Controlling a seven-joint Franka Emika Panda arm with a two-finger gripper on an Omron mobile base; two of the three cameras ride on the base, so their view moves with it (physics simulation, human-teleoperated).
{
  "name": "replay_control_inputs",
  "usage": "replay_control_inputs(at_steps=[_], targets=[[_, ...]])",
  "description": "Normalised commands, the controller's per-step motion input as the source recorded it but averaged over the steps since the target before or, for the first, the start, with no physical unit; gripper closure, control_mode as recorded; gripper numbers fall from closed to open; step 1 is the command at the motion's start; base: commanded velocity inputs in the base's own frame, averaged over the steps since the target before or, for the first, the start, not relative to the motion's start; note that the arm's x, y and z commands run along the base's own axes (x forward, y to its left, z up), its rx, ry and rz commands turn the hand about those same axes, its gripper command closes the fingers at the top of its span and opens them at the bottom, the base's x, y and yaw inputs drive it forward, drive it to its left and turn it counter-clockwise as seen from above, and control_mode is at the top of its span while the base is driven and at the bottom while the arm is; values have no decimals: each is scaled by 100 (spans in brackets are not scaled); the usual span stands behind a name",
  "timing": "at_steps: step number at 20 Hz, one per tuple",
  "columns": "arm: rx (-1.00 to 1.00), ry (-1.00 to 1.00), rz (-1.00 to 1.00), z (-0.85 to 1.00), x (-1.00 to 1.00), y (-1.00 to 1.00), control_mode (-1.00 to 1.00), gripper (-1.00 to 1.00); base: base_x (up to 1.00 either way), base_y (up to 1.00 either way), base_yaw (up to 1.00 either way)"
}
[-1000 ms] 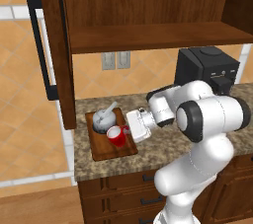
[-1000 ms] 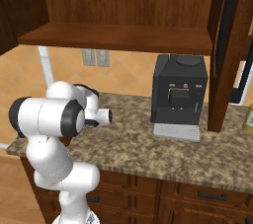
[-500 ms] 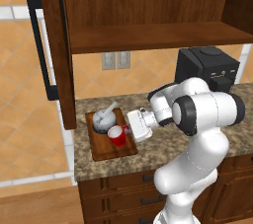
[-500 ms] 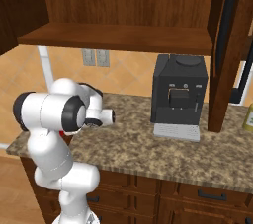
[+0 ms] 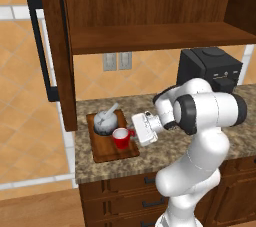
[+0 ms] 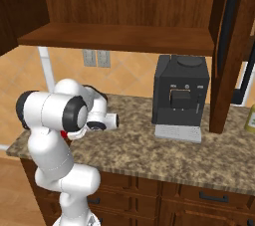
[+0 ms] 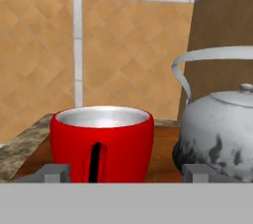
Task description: Pick the kettle from the counter and place it on the tray. Then pick the mug from the cabinet and place it on the tray. Then close the cabinet doors.
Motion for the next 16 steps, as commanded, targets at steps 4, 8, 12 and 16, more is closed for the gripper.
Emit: replay_control_inputs(at_steps=[4, 8, 12, 16], targets=[[0, -1, 0, 0, -4, -10, -100, -100, 0, 0, 0], [2, 0, 0, 4, -25, -18, -100, -100, 0, 0, 0], [2, 0, -1, 16, -30, -22, -100, -100, 0, 0, 0], [3, -3, -2, 18, -35, -29, -100, -100, 0, 0, 0]])
